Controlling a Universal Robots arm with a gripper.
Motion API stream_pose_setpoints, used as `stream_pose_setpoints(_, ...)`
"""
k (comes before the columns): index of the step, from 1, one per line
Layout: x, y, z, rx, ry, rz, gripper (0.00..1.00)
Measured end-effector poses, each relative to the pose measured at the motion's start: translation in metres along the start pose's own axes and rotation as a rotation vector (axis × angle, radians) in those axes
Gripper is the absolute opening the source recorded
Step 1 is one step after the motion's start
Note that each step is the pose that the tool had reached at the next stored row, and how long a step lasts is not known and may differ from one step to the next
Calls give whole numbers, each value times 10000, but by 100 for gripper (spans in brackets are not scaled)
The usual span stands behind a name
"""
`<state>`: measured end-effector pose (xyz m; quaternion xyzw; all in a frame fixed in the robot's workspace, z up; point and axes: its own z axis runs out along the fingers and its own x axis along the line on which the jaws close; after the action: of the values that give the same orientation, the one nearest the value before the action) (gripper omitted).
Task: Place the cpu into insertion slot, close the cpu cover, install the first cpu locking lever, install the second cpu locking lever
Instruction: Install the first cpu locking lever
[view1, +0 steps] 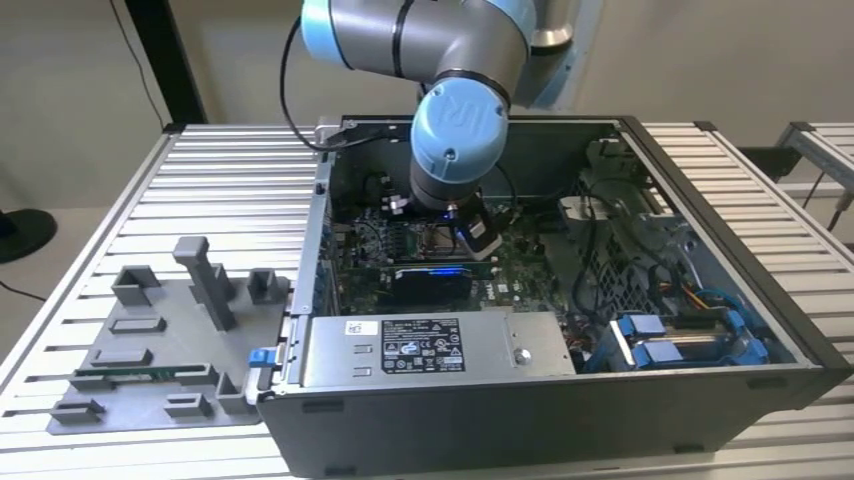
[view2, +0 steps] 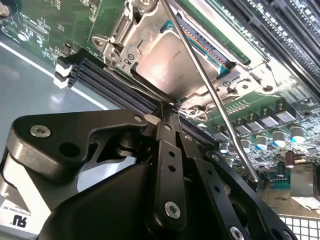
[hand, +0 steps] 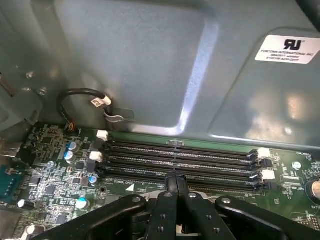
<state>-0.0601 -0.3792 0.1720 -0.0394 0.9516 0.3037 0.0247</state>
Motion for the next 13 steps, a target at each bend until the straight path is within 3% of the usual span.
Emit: stream_pose_setpoints(13,-86,-22,23,-5,-2,-2,0)
